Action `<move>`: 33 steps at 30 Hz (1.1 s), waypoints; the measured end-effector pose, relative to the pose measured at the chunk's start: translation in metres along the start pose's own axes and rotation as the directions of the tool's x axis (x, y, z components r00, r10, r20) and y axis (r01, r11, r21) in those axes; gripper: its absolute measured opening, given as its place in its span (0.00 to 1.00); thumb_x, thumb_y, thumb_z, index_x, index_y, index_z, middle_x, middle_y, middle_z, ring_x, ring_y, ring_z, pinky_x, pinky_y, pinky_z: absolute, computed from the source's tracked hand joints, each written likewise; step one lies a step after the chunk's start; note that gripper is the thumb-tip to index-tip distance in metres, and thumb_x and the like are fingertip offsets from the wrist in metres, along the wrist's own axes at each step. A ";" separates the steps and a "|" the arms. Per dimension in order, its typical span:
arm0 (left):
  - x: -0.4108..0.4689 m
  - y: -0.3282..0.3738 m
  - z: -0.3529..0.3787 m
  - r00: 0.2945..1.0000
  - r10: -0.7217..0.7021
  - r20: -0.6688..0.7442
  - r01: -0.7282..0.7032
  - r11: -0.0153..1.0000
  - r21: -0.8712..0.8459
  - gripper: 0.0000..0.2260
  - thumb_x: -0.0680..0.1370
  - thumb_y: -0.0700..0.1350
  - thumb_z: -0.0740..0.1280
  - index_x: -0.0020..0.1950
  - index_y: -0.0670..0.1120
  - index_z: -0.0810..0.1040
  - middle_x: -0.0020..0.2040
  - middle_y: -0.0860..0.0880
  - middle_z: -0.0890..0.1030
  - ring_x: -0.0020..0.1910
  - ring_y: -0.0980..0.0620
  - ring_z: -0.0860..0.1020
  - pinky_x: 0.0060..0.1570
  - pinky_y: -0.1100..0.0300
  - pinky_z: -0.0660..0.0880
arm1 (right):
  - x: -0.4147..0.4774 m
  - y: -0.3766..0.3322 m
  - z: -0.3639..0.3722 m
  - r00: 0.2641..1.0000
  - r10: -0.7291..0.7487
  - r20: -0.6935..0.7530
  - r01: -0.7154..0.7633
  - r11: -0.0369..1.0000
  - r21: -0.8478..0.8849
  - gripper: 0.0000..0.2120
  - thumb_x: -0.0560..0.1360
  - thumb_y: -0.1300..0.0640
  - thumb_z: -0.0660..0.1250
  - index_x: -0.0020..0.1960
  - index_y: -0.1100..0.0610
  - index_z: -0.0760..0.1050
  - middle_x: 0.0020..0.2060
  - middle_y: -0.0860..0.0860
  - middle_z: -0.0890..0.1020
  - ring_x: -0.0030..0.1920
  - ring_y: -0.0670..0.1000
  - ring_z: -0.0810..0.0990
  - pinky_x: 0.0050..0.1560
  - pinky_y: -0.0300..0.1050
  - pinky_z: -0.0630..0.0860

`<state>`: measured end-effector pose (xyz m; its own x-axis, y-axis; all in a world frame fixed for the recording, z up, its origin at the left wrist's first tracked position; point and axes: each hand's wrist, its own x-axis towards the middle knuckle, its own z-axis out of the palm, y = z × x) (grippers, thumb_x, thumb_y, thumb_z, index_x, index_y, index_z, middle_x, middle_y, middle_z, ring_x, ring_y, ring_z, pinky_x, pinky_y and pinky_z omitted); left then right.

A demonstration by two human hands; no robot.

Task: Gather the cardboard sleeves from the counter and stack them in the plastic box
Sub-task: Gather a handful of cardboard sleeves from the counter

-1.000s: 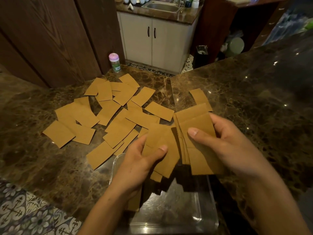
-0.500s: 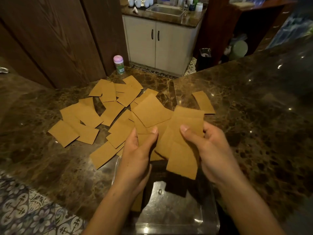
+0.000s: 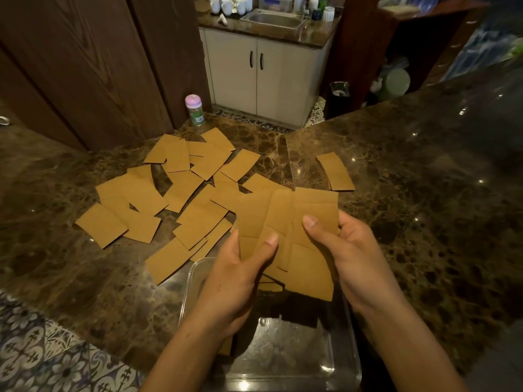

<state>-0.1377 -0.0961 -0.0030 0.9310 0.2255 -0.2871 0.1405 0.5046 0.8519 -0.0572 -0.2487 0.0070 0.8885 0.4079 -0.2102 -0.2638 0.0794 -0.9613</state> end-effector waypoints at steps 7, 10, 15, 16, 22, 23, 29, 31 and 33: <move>-0.004 -0.001 -0.002 0.998 0.050 -0.044 -0.054 0.994 -0.095 0.19 0.73 0.36 0.69 0.64 0.46 0.77 0.54 0.44 0.87 0.53 0.45 0.86 0.46 0.55 0.82 | -0.002 0.008 -0.004 1.000 -0.031 -0.006 0.031 0.997 0.076 0.16 0.77 0.56 0.69 0.65 0.55 0.81 0.57 0.52 0.88 0.58 0.53 0.87 0.56 0.50 0.85; -0.006 0.001 -0.002 1.000 -0.005 -0.009 0.004 0.996 -0.094 0.19 0.72 0.39 0.70 0.63 0.48 0.78 0.51 0.46 0.87 0.50 0.48 0.86 0.44 0.57 0.83 | -0.003 0.011 -0.003 0.998 -0.036 0.042 0.035 0.999 0.008 0.17 0.77 0.54 0.70 0.65 0.52 0.80 0.57 0.51 0.88 0.57 0.52 0.87 0.55 0.50 0.85; -0.009 -0.004 0.006 0.999 -0.051 0.010 0.051 0.997 -0.052 0.17 0.76 0.38 0.69 0.65 0.46 0.77 0.56 0.42 0.86 0.56 0.44 0.84 0.52 0.51 0.83 | -0.002 0.018 0.007 0.994 -0.072 0.081 0.079 0.993 -0.084 0.16 0.79 0.53 0.69 0.66 0.52 0.80 0.57 0.50 0.88 0.58 0.51 0.87 0.56 0.50 0.84; -0.009 -0.005 0.006 0.999 -0.051 -0.002 0.051 0.997 -0.061 0.18 0.75 0.37 0.69 0.64 0.46 0.77 0.55 0.42 0.86 0.55 0.44 0.85 0.52 0.50 0.83 | -0.001 0.018 0.007 0.994 -0.074 0.083 0.081 0.992 -0.093 0.15 0.80 0.54 0.69 0.66 0.52 0.80 0.56 0.50 0.88 0.57 0.51 0.87 0.55 0.48 0.85; -0.008 -0.004 0.001 0.995 0.020 -0.095 -0.032 0.992 -0.121 0.23 0.70 0.35 0.72 0.64 0.47 0.75 0.54 0.45 0.87 0.55 0.45 0.85 0.52 0.50 0.83 | -0.001 0.017 0.002 0.996 -0.087 -0.031 0.084 0.993 -0.084 0.11 0.79 0.56 0.71 0.61 0.53 0.83 0.52 0.50 0.89 0.52 0.51 0.88 0.47 0.45 0.86; -0.008 -0.004 0.001 0.994 0.025 -0.105 -0.039 0.991 -0.131 0.24 0.70 0.35 0.72 0.65 0.47 0.75 0.54 0.45 0.87 0.55 0.45 0.85 0.53 0.50 0.83 | 0.000 0.017 0.000 0.995 -0.086 -0.059 0.082 0.994 -0.070 0.12 0.79 0.55 0.71 0.61 0.54 0.83 0.52 0.50 0.89 0.52 0.51 0.88 0.48 0.47 0.86; -0.009 -0.003 -0.002 0.995 0.035 -0.090 -0.045 0.993 -0.109 0.26 0.68 0.34 0.73 0.65 0.48 0.75 0.54 0.45 0.87 0.55 0.46 0.85 0.52 0.52 0.83 | -0.001 0.016 -0.001 0.986 -0.105 -0.130 0.101 0.994 -0.039 0.13 0.75 0.52 0.72 0.58 0.54 0.84 0.52 0.52 0.89 0.53 0.53 0.88 0.52 0.51 0.86; -0.011 -0.003 0.000 0.999 -0.001 -0.046 -0.003 0.998 -0.068 0.24 0.70 0.36 0.72 0.65 0.47 0.76 0.52 0.46 0.87 0.52 0.47 0.86 0.48 0.56 0.83 | -0.001 0.017 0.003 0.981 -0.133 -0.139 0.125 0.990 -0.063 0.13 0.74 0.51 0.72 0.57 0.53 0.84 0.51 0.50 0.89 0.52 0.51 0.88 0.51 0.50 0.86; -0.013 -0.005 0.003 0.999 -0.047 -0.001 0.047 0.998 -0.051 0.19 0.74 0.40 0.70 0.64 0.47 0.77 0.51 0.47 0.88 0.50 0.50 0.86 0.44 0.59 0.82 | -0.001 0.017 0.007 0.976 -0.170 -0.135 0.156 0.982 -0.106 0.12 0.75 0.51 0.72 0.56 0.53 0.84 0.50 0.50 0.89 0.51 0.50 0.88 0.49 0.48 0.86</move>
<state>-0.1497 -0.1039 -0.0021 0.9230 0.2023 -0.3274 0.1667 0.5565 0.8139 -0.0653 -0.2412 -0.0082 0.9629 0.2616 -0.0660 -0.0806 0.0454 -0.9957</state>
